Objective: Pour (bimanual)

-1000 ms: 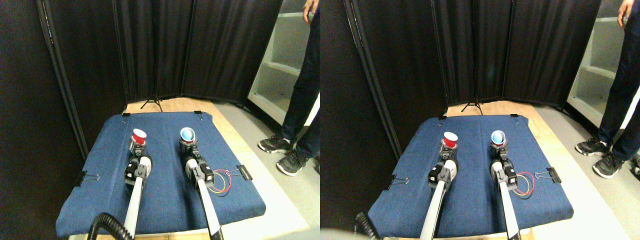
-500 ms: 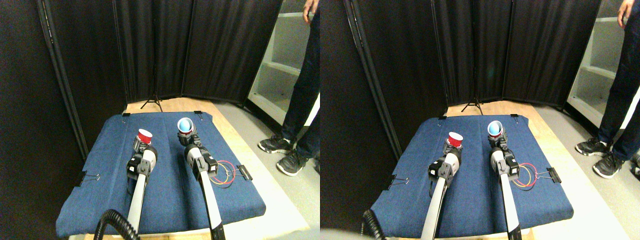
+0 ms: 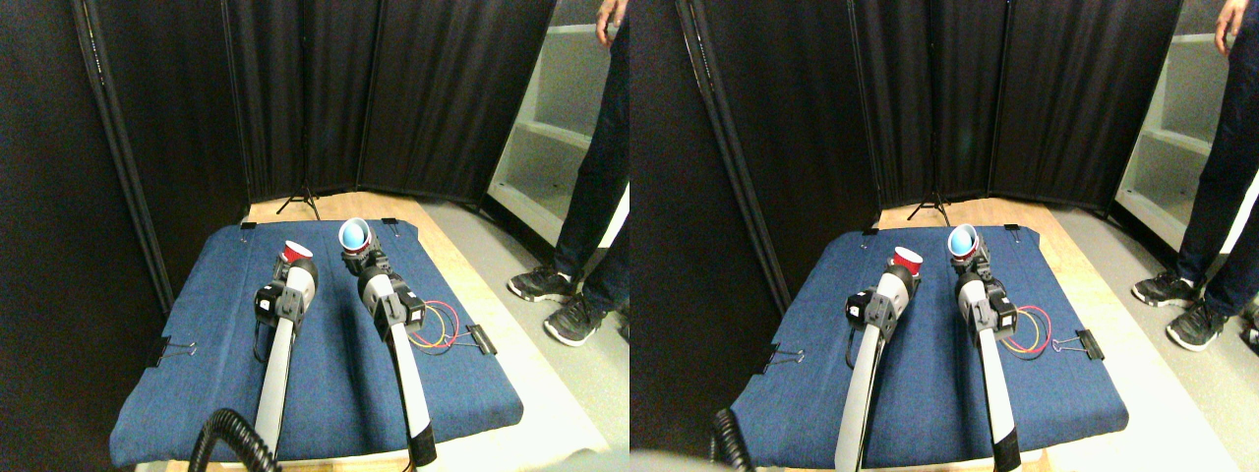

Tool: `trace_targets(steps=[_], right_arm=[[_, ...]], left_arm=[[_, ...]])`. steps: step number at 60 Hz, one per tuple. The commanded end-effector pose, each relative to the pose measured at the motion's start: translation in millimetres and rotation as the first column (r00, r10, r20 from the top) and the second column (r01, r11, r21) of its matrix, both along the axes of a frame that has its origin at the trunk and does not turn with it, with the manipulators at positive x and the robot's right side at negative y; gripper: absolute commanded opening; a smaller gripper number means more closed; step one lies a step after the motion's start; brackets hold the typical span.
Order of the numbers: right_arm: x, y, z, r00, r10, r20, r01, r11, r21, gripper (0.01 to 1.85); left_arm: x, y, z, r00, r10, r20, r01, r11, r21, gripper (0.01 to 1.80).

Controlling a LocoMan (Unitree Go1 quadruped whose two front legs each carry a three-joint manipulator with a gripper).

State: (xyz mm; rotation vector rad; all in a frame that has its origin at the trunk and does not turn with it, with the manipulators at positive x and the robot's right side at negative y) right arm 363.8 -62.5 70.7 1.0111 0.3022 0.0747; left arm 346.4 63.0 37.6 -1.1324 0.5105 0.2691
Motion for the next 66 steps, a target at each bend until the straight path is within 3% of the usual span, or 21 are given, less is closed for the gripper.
trace_targets(steps=[1,14,43,66], right_arm=[[1.1,4,13,0.998,0.022,0.061,-0.022,1.0,-0.006,0.33],[4.3,5,18,0.997,0.044,0.07,-0.042,0.999,-0.03,0.33],[6.2,17,28,0.987,0.13,0.089,-0.115,0.98,-0.161,0.34],[11.8,25,28,0.976,0.182,0.117,-0.147,0.955,-0.256,0.34]], left_arm=[[0.5,-2.5,15.3,0.999,0.01,0.037,-0.009,1.0,-0.025,0.33],[-1.6,-9.1,22.0,1.0,-0.008,0.025,0.009,0.999,-0.037,0.33],[-8.5,-22.4,13.2,0.999,-0.023,-0.032,0.021,0.998,-0.064,0.33],[-11.1,-27.0,11.2,0.999,-0.017,-0.04,0.015,0.998,-0.066,0.33]])
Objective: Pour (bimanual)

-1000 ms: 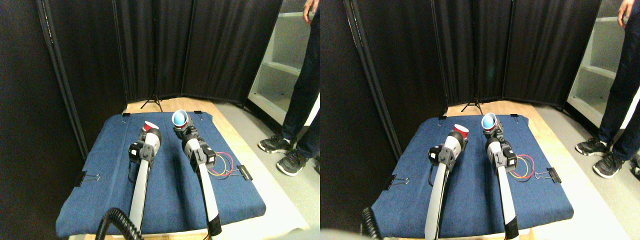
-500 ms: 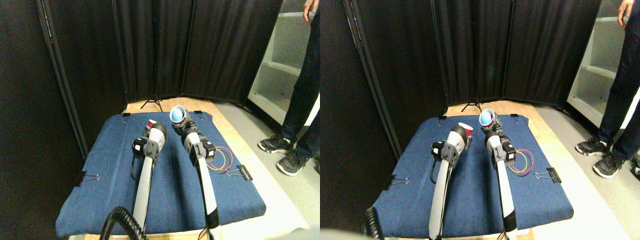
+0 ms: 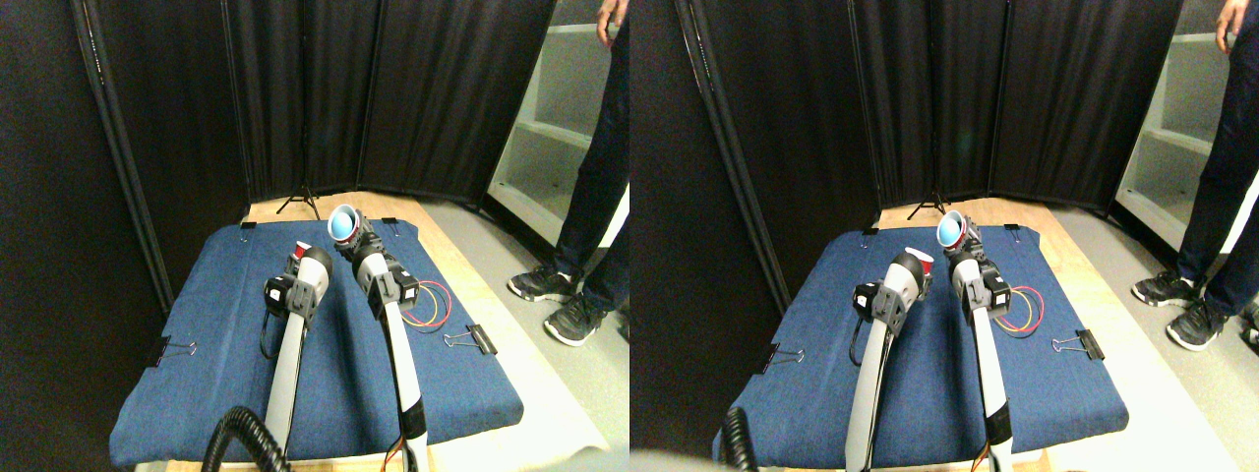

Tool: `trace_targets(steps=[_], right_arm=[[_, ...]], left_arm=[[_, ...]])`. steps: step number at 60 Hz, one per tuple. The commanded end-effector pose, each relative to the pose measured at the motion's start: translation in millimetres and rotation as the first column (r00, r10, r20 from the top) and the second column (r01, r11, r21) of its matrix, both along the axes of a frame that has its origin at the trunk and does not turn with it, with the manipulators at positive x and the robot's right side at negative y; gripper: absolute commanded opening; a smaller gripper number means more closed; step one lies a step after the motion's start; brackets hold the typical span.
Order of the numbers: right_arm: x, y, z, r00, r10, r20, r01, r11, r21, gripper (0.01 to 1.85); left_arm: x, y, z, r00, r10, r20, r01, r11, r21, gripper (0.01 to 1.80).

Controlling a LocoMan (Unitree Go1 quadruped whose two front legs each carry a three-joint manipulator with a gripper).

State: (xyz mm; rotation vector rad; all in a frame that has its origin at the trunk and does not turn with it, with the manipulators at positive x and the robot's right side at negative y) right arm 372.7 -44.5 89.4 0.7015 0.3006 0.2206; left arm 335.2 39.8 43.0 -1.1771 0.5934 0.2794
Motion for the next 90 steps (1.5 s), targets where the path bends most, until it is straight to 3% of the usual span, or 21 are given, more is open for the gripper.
trace_targets(steps=[1,23,37,51,65,70,71,76,80,84,90], right_arm=[[2.6,7,9,0.999,0.014,0.044,-0.016,0.999,0.03,0.34],[0.4,16,7,0.998,0.02,0.058,-0.018,0.999,-0.036,0.34],[0.0,23,13,0.986,0.111,0.127,-0.087,0.979,-0.183,0.34],[-2.8,25,15,0.981,0.124,0.15,-0.086,0.969,-0.233,0.34],[-2.8,26,19,0.963,0.185,0.196,-0.118,0.943,-0.311,0.35],[-3.6,27,19,0.946,0.233,0.227,-0.132,0.912,-0.388,0.35],[-3.7,27,18,0.931,0.266,0.25,-0.146,0.9,-0.412,0.34],[-4.7,27,18,0.927,0.275,0.256,-0.147,0.893,-0.426,0.34],[-6.2,28,19,0.909,0.313,0.274,-0.156,0.867,-0.474,0.33],[-6.7,28,19,0.911,0.316,0.265,-0.155,0.858,-0.489,0.33],[-6.5,28,18,0.901,0.334,0.276,-0.156,0.844,-0.513,0.33]], left_arm=[[-0.2,-3.9,6.0,1.0,0.006,0.029,-0.006,1.0,-0.009,0.33],[-4.3,-8.9,10.4,1.0,-0.006,0.018,0.006,1.0,-0.002,0.33],[-5.1,-11.7,10.1,1.0,-0.007,0.013,0.007,1.0,-0.009,0.33],[-5.6,-9.5,10.3,1.0,-0.007,0.013,0.007,1.0,0.005,0.33],[-7.2,-9.2,8.6,1.0,0.008,0.018,-0.008,1.0,0.007,0.33],[-5.9,-6.5,8.0,1.0,-0.002,0.017,0.002,1.0,0.005,0.33],[-6.0,-5.7,8.2,1.0,-0.002,0.018,0.002,1.0,0.008,0.33],[-5.1,-4.6,7.9,1.0,-0.004,0.019,0.004,1.0,0.011,0.33],[-3.5,-4.6,7.2,1.0,-0.005,0.017,0.005,1.0,0.007,0.33],[-3.1,-6.1,7.0,1.0,-0.002,0.019,0.001,1.0,0.011,0.33],[-2.3,-6.5,7.0,1.0,0.006,0.02,-0.006,1.0,0.011,0.33]])
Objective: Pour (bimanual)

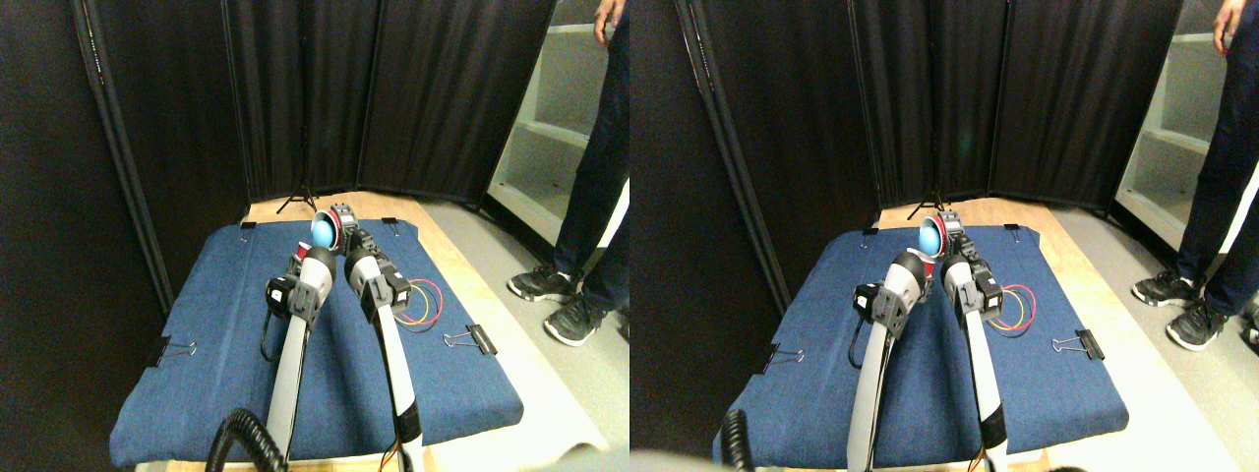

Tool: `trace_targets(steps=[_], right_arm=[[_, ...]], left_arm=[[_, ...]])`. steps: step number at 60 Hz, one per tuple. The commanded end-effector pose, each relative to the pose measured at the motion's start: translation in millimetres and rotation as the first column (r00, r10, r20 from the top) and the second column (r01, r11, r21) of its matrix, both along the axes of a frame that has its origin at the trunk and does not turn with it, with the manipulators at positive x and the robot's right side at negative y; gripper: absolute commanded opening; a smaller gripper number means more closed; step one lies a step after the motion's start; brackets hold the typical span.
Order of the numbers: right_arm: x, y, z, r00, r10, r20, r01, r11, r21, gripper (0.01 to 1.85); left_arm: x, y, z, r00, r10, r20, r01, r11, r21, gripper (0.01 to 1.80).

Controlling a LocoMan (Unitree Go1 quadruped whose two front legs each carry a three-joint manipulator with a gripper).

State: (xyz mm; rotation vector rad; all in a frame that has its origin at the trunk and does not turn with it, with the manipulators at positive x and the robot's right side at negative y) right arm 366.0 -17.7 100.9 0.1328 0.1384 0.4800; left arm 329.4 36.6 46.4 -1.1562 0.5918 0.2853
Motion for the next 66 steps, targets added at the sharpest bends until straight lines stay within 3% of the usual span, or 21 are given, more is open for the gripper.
trace_targets(steps=[1,8,9,12,16,20,23,34,35,39,41,43,47,51,53,56,58,64,65,66], right_arm=[[-0.1,1,7,0.998,0.015,0.057,-0.014,1.0,-0.016,0.33],[1.8,0,4,0.998,0.021,0.066,-0.019,0.999,-0.031,0.34],[2.8,-1,4,0.997,0.025,0.067,-0.023,0.999,-0.035,0.41],[3.6,-1,3,0.997,0.027,0.073,-0.024,0.999,-0.046,0.36],[5.7,0,0,0.996,0.037,0.087,-0.03,0.996,-0.08,0.52],[6.8,1,0,0.994,0.047,0.095,-0.036,0.992,-0.117,0.5],[7.6,3,-1,0.994,0.051,0.098,-0.037,0.989,-0.142,0.33],[8.4,5,-1,0.991,0.053,0.124,-0.026,0.978,-0.205,0.33],[9.2,5,-2,0.989,0.062,0.132,-0.034,0.978,-0.204,0.4],[10.0,5,-2,0.987,0.067,0.147,-0.036,0.978,-0.205,0.33],[11.0,5,-2,0.986,0.069,0.15,-0.037,0.978,-0.206,0.43],[10.6,6,-1,0.987,0.068,0.149,-0.035,0.977,-0.212,0.33],[9.5,6,0,0.988,0.058,0.144,-0.028,0.979,-0.204,0.33],[10.7,4,0,0.995,0.021,0.096,-0.012,0.996,-0.091,0.39],[11.7,3,0,0.998,0.0,0.061,0.001,1.0,-0.025,0.33],[11.9,1,-1,0.997,-0.08,-0.008,0.081,0.995,0.053,0.33],[14.4,-2,-3,0.989,-0.121,-0.08,0.131,0.983,0.132,0.36],[17.8,-7,-6,0.971,-0.174,-0.166,0.207,0.955,0.212,0.36],[18.3,-9,-7,0.954,-0.21,-0.215,0.263,0.93,0.256,0.35],[18.3,-9,-7,0.954,-0.21,-0.215,0.263,0.93,0.256,0.35]], left_arm=[[3.4,-3.0,3.9,1.0,0.008,0.022,-0.008,1.0,-0.011,0.33],[3.1,-1.2,5.5,1.0,0.006,0.024,-0.005,1.0,-0.02,0.33],[3.4,-0.8,5.4,1.0,0.004,0.023,-0.003,1.0,-0.026,0.33],[3.8,-0.4,5.6,1.0,0.004,0.021,-0.004,1.0,-0.029,0.33],[4.9,-0.3,5.7,1.0,-0.003,0.025,0.004,1.0,-0.025,0.33],[5.4,-0.6,5.7,1.0,-0.003,0.024,0.003,1.0,-0.018,0.33],[6.4,-1.1,5.3,1.0,-0.004,0.024,0.004,1.0,-0.017,0.33],[8.8,-2.4,3.7,1.0,0.008,0.027,-0.007,1.0,-0.019,0.33],[9.1,-2.5,3.4,1.0,0.006,0.027,-0.005,1.0,-0.02,0.33],[10.4,-2.3,2.6,1.0,0.003,0.026,-0.002,1.0,-0.019,0.33],[11.3,-2.3,2.4,1.0,0.005,0.026,-0.004,1.0,-0.019,0.33],[11.9,-2.4,2.2,1.0,0.003,0.023,-0.003,1.0,-0.021,0.33],[12.9,-2.2,1.5,1.0,0.003,0.022,-0.003,1.0,-0.011,0.33],[13.8,-1.4,0.7,1.0,0.006,0.021,-0.005,1.0,-0.014,0.33],[13.9,-1.1,0.5,1.0,0.012,0.025,-0.012,1.0,-0.014,0.33],[13.8,-0.1,0.5,0.999,0.014,0.029,-0.013,1.0,-0.011,0.33],[13.7,0.4,0.7,0.999,0.012,0.032,-0.012,1.0,-0.009,0.33],[14.6,2.8,0.6,0.999,0.005,0.034,-0.005,1.0,-0.011,0.33],[14.8,4.2,0.5,0.999,0.002,0.036,-0.002,1.0,-0.015,0.33],[14.8,4.2,0.5,0.999,0.002,0.036,-0.002,1.0,-0.015,0.33]])
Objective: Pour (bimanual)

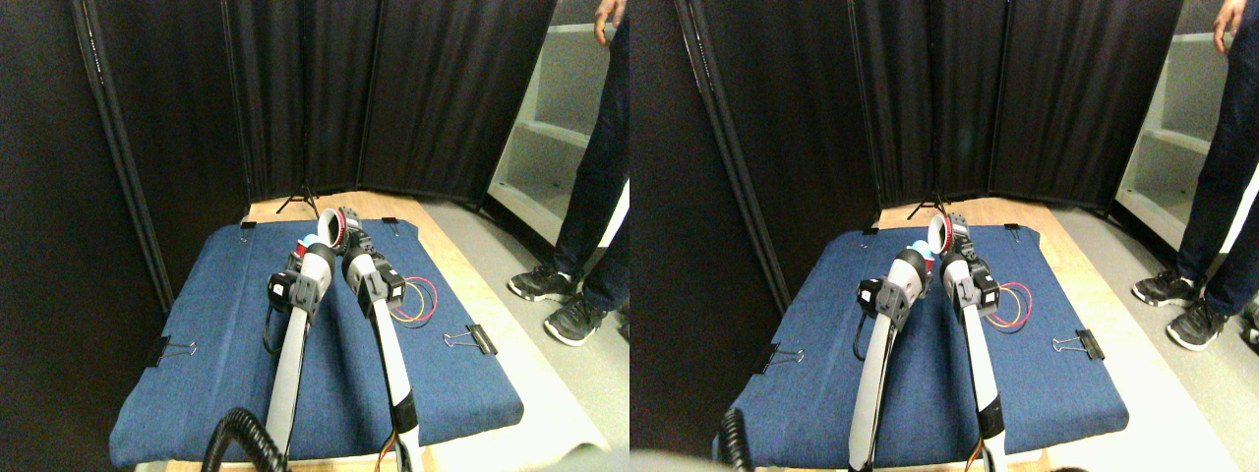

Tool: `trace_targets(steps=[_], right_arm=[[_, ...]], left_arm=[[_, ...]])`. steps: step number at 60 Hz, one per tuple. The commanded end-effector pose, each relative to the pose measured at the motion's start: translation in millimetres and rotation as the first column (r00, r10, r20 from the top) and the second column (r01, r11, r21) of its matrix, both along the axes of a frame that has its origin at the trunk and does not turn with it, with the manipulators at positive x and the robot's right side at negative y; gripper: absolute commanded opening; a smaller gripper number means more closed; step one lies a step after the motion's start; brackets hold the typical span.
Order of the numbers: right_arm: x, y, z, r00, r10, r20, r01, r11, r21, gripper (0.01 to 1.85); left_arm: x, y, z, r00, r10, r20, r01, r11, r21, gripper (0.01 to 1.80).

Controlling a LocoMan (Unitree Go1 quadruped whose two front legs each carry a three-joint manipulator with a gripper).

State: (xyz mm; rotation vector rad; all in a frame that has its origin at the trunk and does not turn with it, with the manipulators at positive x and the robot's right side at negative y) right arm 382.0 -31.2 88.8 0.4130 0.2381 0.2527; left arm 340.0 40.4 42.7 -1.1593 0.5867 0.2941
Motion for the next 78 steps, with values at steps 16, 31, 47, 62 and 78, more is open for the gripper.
trace_targets(steps=[16,31,47,62,78], right_arm=[[4.5,-15,-7,0.978,-0.165,-0.124,0.199,0.912,0.358,0.33],[-6.0,-33,-24,0.936,-0.263,-0.232,0.35,0.747,0.565,0.33],[-7.2,-57,-50,0.92,-0.315,-0.233,0.39,0.675,0.626,0.33],[-7.4,-75,-66,0.898,-0.346,-0.271,0.434,0.602,0.67,0.33],[-3.1,-84,-78,0.871,-0.383,-0.308,0.484,0.561,0.671,0.33]], left_arm=[[6.8,18.6,3.3,0.997,-0.003,0.071,0.003,1.0,-0.001,0.33],[15.1,46.0,-4.1,0.994,0.003,0.106,-0.004,1.0,0.011,0.33],[29.7,68.6,-26.9,0.993,0.035,0.111,-0.035,0.999,-0.008,0.33],[42.3,69.7,-48.3,0.987,0.12,0.109,-0.115,0.992,-0.058,0.33],[53.6,60.0,-60.1,0.986,0.113,0.121,-0.102,0.99,-0.094,0.33]])
